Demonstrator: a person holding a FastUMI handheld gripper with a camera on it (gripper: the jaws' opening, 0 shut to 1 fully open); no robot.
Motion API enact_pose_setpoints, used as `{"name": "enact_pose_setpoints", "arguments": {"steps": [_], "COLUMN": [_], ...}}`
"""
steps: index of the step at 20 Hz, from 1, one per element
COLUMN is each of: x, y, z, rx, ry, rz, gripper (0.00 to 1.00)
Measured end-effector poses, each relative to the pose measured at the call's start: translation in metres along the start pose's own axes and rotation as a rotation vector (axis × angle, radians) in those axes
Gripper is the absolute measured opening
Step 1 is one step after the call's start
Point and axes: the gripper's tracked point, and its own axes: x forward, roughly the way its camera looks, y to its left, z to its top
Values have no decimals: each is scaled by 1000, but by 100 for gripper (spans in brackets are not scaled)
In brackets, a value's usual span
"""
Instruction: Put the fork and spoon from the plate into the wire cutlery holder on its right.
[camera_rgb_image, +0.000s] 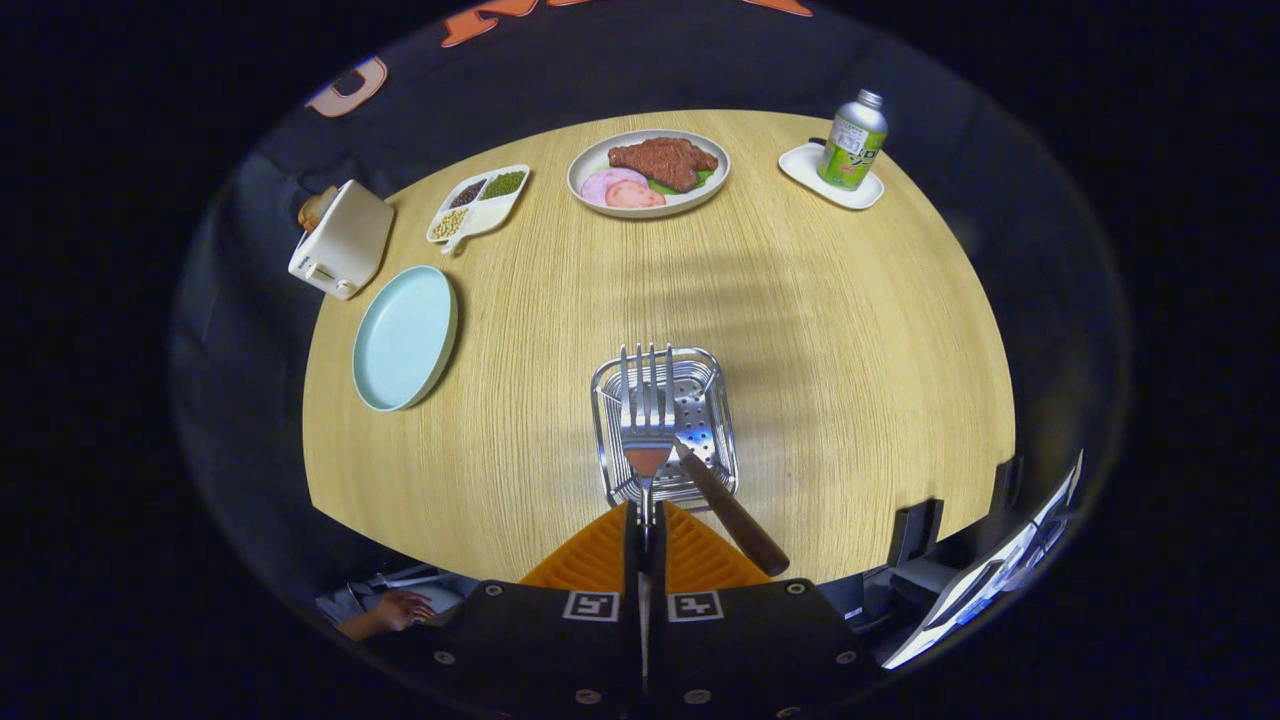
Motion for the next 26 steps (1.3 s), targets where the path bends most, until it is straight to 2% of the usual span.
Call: {"name": "enact_pose_setpoints", "arguments": {"steps": [5,9,13,16,19,26], "x": [7,3,-12,-34,-80,-182], "y": [-9,-4,6,-2,0,-9], "z": [1,1,20,65,114,183], "rx": [-13,-11,25,0,9,45], "ry": [34,36,-46,-260,-514,-978], "rz": [-24,9,65,41,43,8], "gripper": [5,8,9,10,20,56]}}
